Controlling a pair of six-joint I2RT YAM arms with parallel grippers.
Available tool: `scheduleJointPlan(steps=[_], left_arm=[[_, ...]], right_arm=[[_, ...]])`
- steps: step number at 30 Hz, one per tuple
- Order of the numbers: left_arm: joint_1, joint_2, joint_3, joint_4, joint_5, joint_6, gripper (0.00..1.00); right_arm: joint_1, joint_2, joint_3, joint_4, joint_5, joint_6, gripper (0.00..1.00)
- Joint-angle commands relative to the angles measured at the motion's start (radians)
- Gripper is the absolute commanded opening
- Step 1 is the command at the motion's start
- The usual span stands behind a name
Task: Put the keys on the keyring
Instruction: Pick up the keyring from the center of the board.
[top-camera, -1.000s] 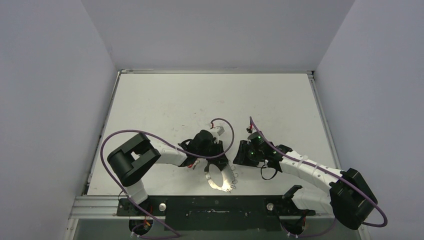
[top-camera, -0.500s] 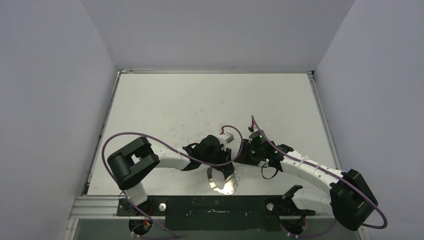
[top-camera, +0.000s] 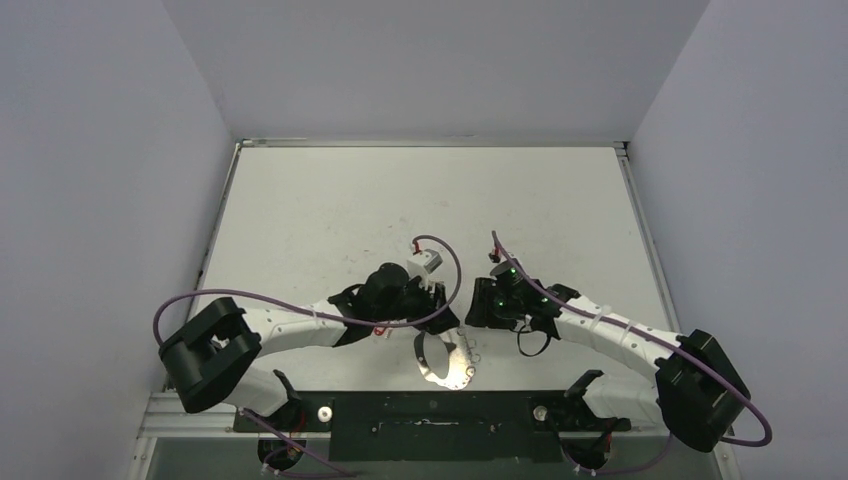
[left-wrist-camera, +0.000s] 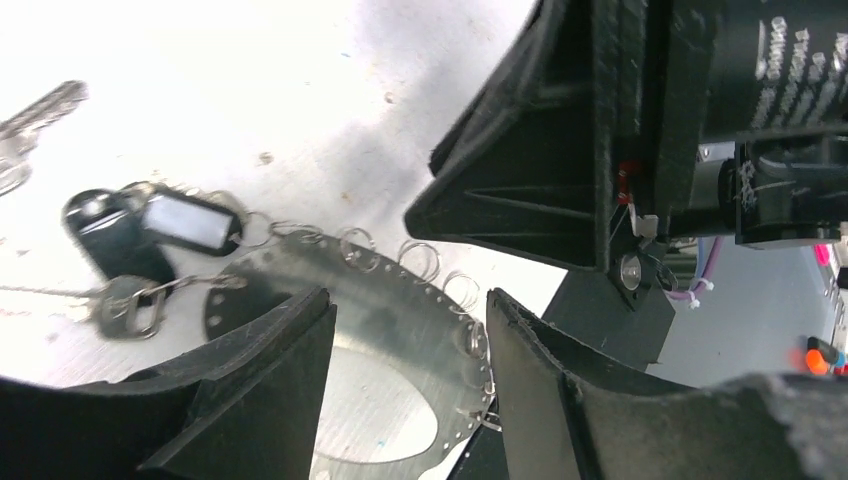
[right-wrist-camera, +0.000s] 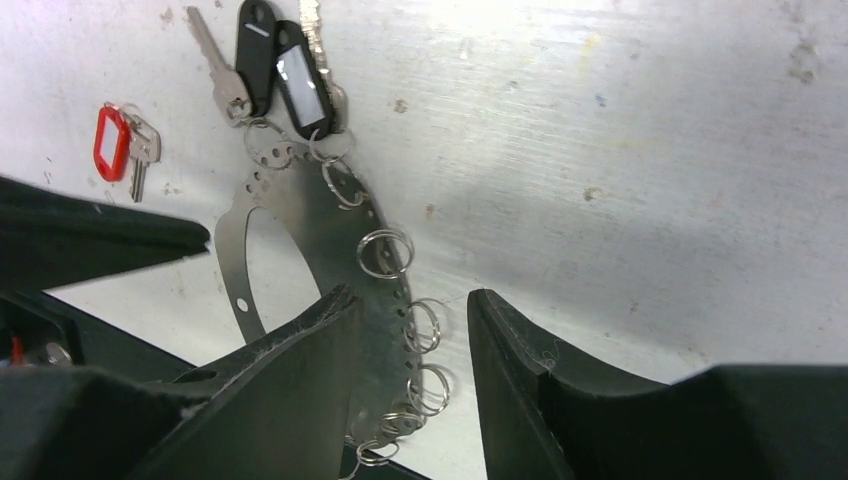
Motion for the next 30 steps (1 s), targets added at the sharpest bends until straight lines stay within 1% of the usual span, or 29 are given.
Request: scheduleJointPlan(steps=[1, 4, 8, 14, 17, 21, 27, 28, 30], left_arm=[[0.067, -0.104, -0.042, -0.035, -0.008, -0.041, 0.55], [0.123, -0.163, -0.057, -0.117, -0.018, -0.063, 0.55], [0.205, -0.246, -0.078, -0.234, -0.041, -0.065, 0.55], [0.277, -0.365, -0.135, -0.295, -0.038, -0.054, 0.55], [0.292, -0.404, -0.157, -0.316, -0.04, -0.053, 0.55], [0.3, -0.434, -0.166, -0.333, -0.044, -0.049, 0.55], [0.305, -0.434, -0.165, -0.333, -0.047, -0.04, 0.55], [0.305, -0.433, -0.164, -0.333, -0.048, -0.038, 0.55], [0.304, -0.433, -0.161, -0.333, -0.049, -0.035, 0.54]], right_arm=[[0.089, 0.038, 0.103, -0.051, 0.137, -0.065, 0.45], [0.18, 0.098, 0.17, -0.112, 0.25, -0.096, 0.46], [0.278, 0.195, 0.256, -0.154, 0.353, -0.108, 0.47], [0.347, 0.325, 0.349, -0.217, 0.452, -0.113, 0.47], [0.36, 0.365, 0.364, -0.232, 0.474, -0.103, 0.46], [0.362, 0.393, 0.364, -0.241, 0.488, -0.084, 0.42], [0.361, 0.413, 0.33, -0.184, 0.431, -0.074, 0.4], [0.359, 0.415, 0.324, -0.177, 0.424, -0.069, 0.38], [0.355, 0.413, 0.309, -0.159, 0.409, -0.06, 0.3]])
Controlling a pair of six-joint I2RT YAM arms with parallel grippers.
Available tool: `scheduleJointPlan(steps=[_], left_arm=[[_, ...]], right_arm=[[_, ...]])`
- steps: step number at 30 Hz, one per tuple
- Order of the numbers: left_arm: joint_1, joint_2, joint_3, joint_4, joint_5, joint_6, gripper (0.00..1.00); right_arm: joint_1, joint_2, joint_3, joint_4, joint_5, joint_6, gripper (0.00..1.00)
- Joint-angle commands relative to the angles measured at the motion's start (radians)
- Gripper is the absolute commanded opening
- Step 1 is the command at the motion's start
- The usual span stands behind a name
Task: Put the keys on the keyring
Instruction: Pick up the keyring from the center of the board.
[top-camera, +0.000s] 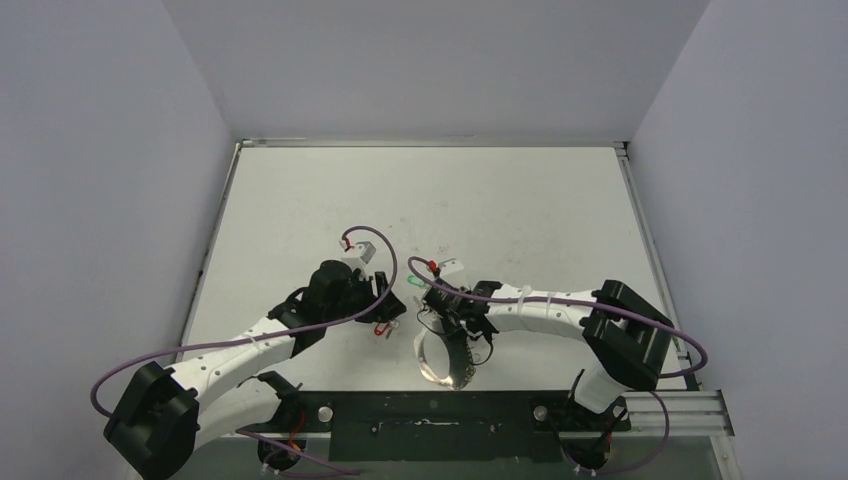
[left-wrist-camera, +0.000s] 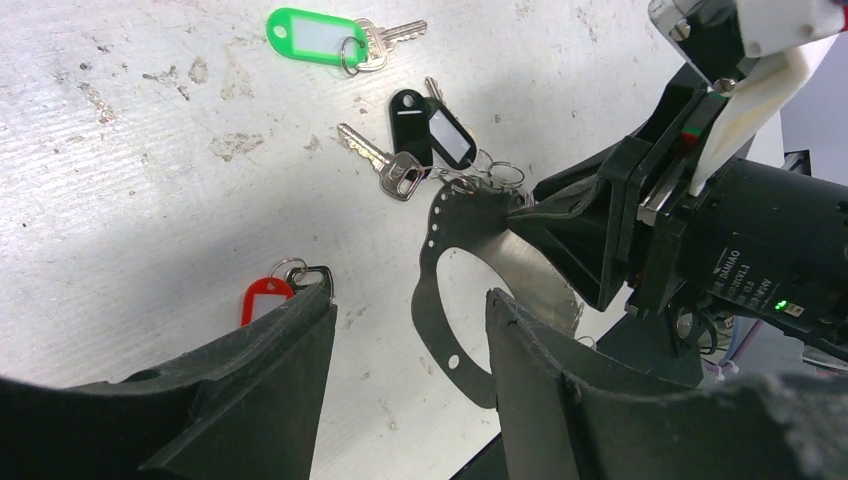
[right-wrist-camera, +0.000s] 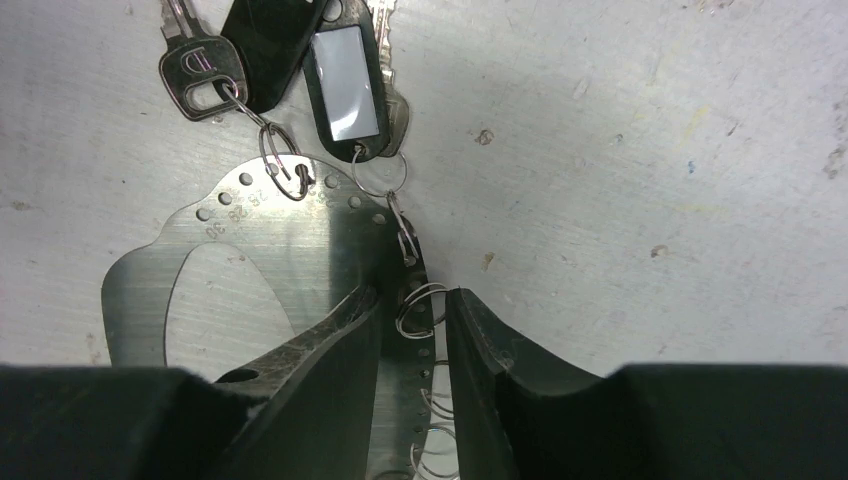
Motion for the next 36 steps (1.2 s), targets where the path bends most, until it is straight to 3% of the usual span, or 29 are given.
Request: scheduleJointPlan(steps=[1, 8, 17, 27, 36], left_arm=[[0.005, -0.015, 0.012, 0.007, -0.011, 0.017, 0.54], [0.005, -0.028, 0.007, 0.007, -0.022, 0.026, 0.54], [0.007, -0.047, 0.004, 0.007, -0.028, 0.067, 0.54], [0.006, -0.131, -0.012, 0.1, 0.003, 0.189, 0.51], [0.007, -0.287, -0.098, 0.283, 0.119, 0.391, 0.5]], right_arm=[[0.0, -0.004, -0.027, 0.053, -0.023, 0.033, 0.25], [-0.007, -0.058, -0.015, 0.01, -0.012, 0.022, 0.0], [-0.007, -0.149, 0.039, -0.042, -0.04, -0.084, 0.0], [-0.016, -0.293, 0.008, 0.056, -0.285, -0.378, 0.0], [-0.048, -0.525, -0.084, 0.204, -0.472, -0.58, 0.0]])
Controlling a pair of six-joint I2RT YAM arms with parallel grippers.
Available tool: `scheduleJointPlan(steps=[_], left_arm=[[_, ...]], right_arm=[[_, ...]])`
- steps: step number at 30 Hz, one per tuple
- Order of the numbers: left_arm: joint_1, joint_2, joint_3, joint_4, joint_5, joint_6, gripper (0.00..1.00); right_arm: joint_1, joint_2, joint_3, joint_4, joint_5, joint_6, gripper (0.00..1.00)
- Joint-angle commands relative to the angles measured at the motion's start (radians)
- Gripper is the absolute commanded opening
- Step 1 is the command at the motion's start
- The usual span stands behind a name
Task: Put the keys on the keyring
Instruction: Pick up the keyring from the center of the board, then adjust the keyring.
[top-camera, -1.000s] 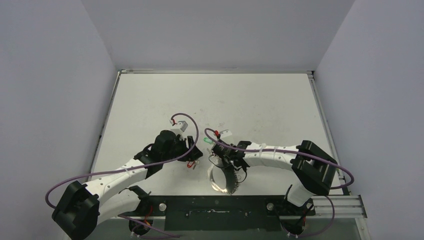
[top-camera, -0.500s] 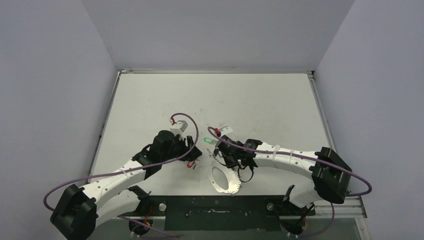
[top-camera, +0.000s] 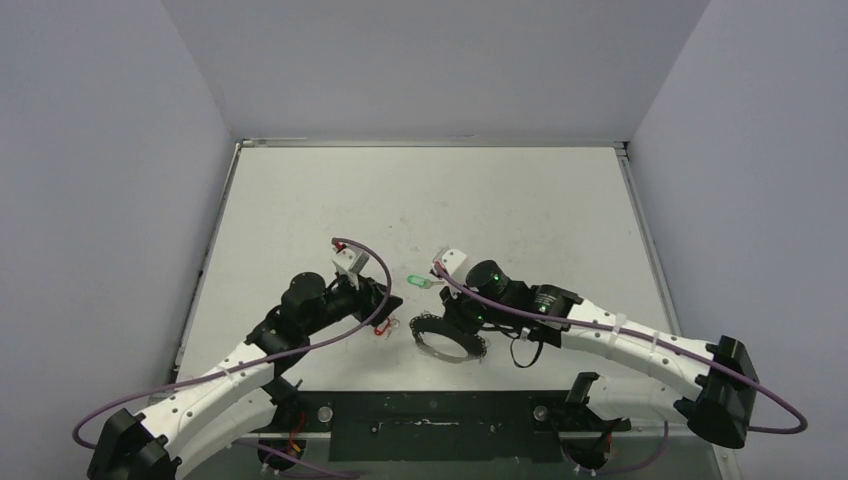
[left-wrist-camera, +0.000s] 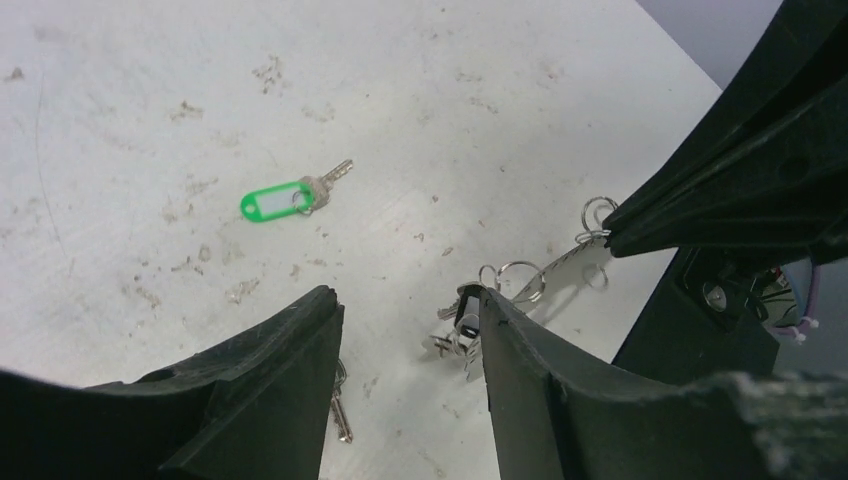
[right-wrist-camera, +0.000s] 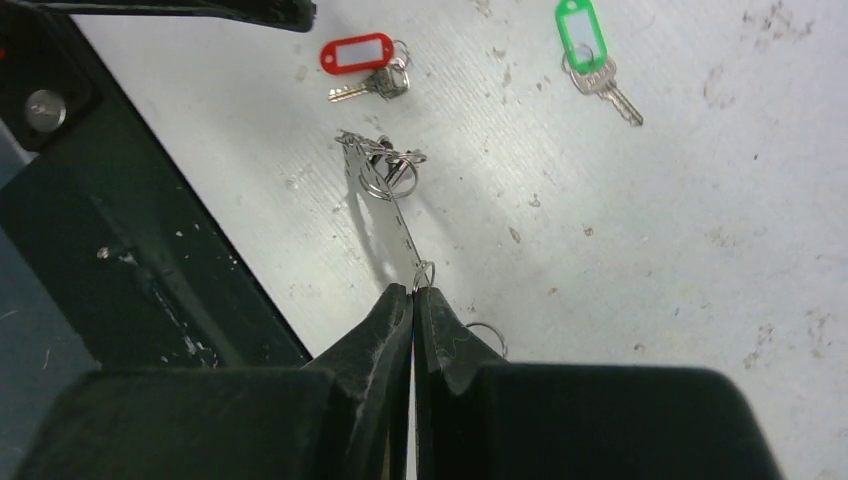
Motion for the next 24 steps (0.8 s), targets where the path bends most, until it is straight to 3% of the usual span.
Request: scheduleJointPlan(steps=[1, 9, 15, 20, 24], left_arm=[[0.004, -0.065, -0.037, 0.159, 0.081, 0.139, 0.5], [0.002, -0.072, -0.062, 0.217, 0.139, 0.215, 0.5], [-0.025, 0.011, -0.148, 0.401, 0.227, 0.248, 0.49], [-0.139, 0.081, -0.191, 0.509, 0.235, 0.405, 0.5], [-0.256, 0.147, -0.189, 0.558, 0.19, 0.52, 0.51]], right_arm=[[-0.022, -0.117, -0.051, 0.145, -0.144, -0.147, 0.0], [-0.03, -0.152, -0.119, 0.226, -0.261, -0.217, 0.0], [-0.031, -0.142, -0.267, 0.398, -0.282, -0.126, 0.0], [-0.031, -0.246, -0.439, 0.599, -0.283, -0.015, 0.0], [-0.028, -0.348, -0.533, 0.668, -0.284, -0.003, 0.0]])
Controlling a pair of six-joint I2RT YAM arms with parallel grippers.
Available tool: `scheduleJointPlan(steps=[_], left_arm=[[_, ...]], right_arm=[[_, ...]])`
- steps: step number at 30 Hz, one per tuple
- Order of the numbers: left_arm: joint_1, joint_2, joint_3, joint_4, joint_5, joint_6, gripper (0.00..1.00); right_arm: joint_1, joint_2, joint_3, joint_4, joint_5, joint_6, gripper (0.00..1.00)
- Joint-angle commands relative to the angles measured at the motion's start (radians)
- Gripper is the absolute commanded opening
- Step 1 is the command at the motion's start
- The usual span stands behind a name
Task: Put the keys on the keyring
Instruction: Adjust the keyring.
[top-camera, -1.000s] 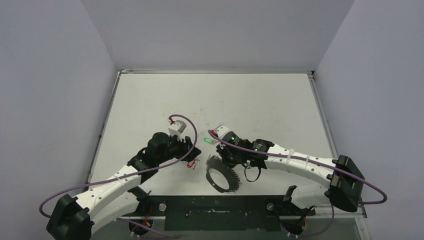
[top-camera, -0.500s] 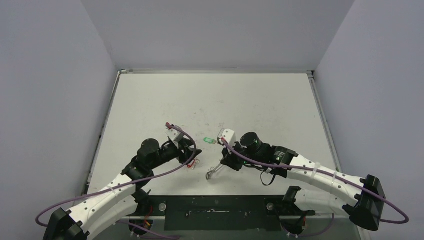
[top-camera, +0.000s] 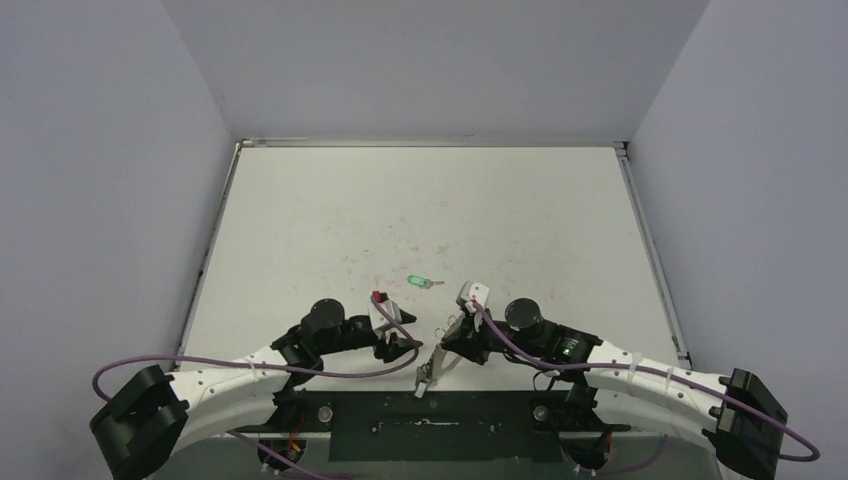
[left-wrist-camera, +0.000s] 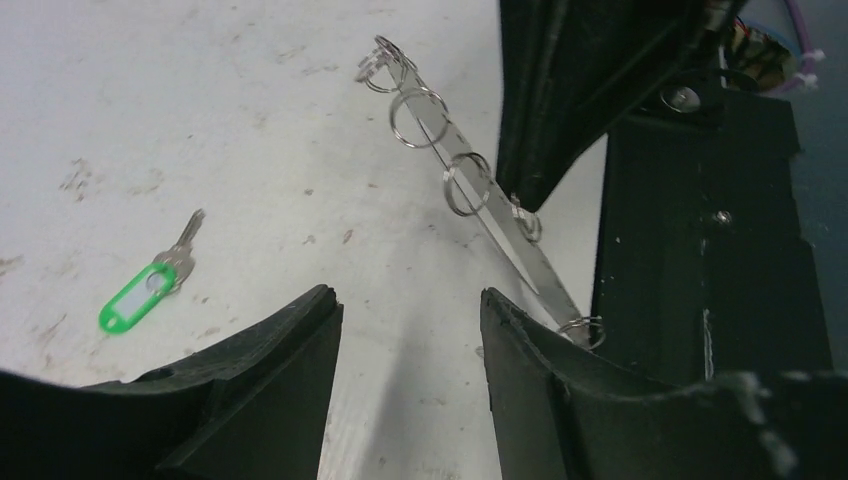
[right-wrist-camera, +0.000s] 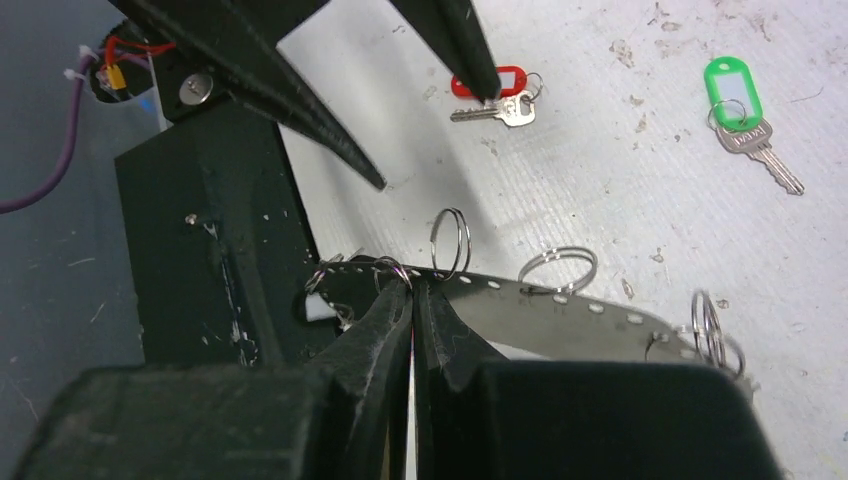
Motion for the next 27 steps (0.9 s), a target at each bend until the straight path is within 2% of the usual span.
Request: scheduleJointPlan(steps=[1, 7, 14, 20, 27], left_arm=[[-0.098, 0.064, 0.007, 0.187, -0.006, 0.164, 0.51], [-0.113, 0.163, 0.022, 0.307, 0.05, 0.194, 0.49], [-0.127, 0.204, 0.048, 0.36, 0.112, 0.198, 0.38], [-0.138, 0.194, 0.051, 0.365, 0.125, 0.195, 0.38], [-0.152, 0.186, 0.051, 0.366, 0.153, 0.197, 0.42]], right_arm=[[-0.004, -0.108, -0.081, 0.126, -0.009, 0.031, 0.0], [-0.004, -0.169, -0.08, 0.053, -0.041, -0.044, 0.0], [-0.001, -0.177, -0.071, 0.065, -0.052, -0.058, 0.0], [0.001, -0.178, -0.055, 0.099, -0.054, -0.068, 0.0], [0.003, -0.169, -0.045, 0.137, -0.054, -0.071, 0.0]])
